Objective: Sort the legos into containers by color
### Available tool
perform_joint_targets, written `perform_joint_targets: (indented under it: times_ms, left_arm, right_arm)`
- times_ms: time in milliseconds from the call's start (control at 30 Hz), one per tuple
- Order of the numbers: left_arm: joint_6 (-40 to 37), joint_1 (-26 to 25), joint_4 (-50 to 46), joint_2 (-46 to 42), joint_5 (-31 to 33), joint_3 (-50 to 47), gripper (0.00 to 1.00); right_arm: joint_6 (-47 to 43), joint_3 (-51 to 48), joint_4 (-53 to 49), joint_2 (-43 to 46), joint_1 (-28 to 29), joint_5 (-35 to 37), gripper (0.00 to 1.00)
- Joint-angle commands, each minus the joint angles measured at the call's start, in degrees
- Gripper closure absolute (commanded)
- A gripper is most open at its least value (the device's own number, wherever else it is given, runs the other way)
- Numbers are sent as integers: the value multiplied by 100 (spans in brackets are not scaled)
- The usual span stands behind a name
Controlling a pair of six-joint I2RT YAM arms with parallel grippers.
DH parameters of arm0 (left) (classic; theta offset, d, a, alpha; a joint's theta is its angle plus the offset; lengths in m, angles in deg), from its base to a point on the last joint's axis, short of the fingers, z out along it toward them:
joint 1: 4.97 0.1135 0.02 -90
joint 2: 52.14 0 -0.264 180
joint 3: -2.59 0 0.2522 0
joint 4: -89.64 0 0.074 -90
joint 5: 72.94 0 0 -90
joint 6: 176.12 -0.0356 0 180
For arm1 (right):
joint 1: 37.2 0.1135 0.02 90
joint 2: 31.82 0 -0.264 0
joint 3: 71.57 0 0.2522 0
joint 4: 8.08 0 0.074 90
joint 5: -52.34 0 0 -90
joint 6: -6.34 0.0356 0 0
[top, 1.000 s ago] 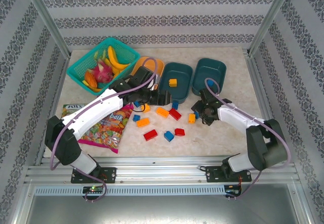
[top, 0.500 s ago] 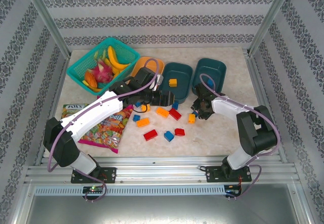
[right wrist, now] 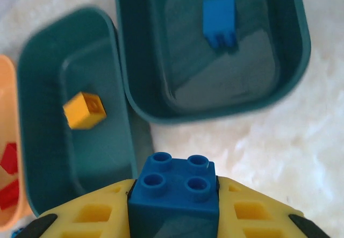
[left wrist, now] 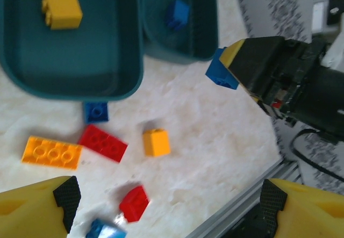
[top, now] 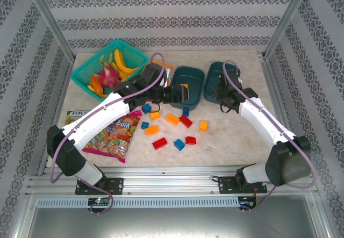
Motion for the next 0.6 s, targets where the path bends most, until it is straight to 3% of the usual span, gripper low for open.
perform_joint_targets:
  times_ms: [0,267,567]
  left_arm:
    - [236,228,304,391,-125,422,11]
    - [441,464,481,965,-215,958,11]
    - [482,464,358,887,-136,774,11]
  right_arm:
    - [-915,561,18,-766,-325,-511,74]
    - [-1567,2080,-381,-2794,-692,-1371,72]
    - [-1525,2834,-834,-3891,-876,-1464,62]
